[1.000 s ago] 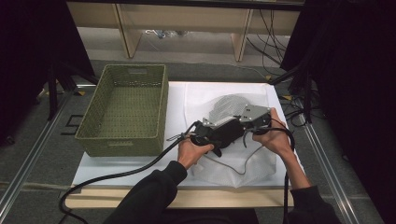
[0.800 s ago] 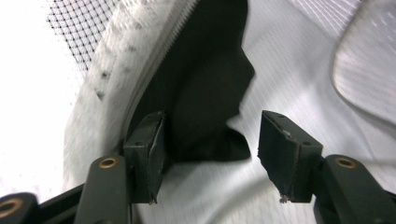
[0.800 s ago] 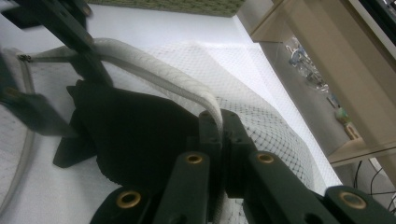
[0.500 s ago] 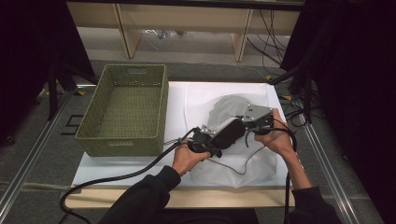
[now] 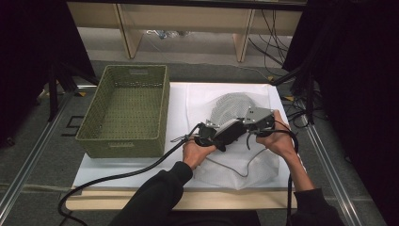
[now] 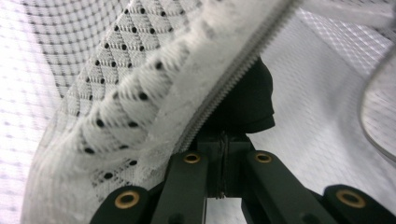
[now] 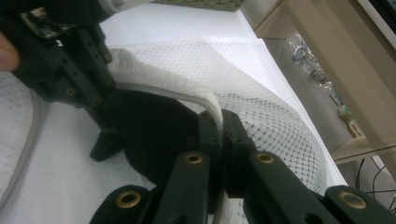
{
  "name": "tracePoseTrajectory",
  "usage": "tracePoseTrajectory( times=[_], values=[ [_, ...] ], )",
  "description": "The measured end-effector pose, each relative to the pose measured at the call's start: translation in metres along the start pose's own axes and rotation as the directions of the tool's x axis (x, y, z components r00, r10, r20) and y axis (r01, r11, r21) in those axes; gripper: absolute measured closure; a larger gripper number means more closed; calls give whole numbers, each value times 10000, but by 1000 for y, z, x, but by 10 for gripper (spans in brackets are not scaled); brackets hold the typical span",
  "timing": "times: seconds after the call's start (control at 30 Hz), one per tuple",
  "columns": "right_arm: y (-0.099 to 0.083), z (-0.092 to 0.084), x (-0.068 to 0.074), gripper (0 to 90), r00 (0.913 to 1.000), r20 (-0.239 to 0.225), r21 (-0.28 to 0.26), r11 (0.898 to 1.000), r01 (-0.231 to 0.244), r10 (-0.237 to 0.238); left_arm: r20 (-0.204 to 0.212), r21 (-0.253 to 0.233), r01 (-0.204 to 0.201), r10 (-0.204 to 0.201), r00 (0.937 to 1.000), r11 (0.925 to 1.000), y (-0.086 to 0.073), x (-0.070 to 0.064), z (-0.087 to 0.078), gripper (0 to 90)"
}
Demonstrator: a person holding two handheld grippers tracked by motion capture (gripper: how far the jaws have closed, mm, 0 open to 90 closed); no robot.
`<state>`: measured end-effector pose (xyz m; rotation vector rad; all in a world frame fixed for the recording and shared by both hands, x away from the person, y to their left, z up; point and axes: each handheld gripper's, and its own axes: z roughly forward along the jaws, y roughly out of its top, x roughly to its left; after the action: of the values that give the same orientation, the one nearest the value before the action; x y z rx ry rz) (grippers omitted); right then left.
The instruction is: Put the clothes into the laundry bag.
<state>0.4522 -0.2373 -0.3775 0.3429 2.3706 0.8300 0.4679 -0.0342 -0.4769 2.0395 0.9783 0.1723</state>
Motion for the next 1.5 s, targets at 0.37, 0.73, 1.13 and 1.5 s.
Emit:
tracePoseTrajectory(
  times=[0.37,0.73,1.13,1.5],
  values=[
    [1,-1,3,893,9999,-109,-26,9999,119,-120,106,682,-1398,1394,9902,9878,-3,-19,-51,564],
    [-2,-2,14,892,9990,-423,252,9996,133,-122,-157,1262,-1542,1574,9874,9799,-50,-6,-117,471],
    [-32,11,47,893,9901,-1340,1157,9916,585,-428,744,960,-480,409,9964,9942,-70,-6,-146,354],
    [-49,33,67,895,9774,-2038,2001,9748,984,-568,631,956,-720,661,9958,9928,-78,-5,-154,311]
  ],
)
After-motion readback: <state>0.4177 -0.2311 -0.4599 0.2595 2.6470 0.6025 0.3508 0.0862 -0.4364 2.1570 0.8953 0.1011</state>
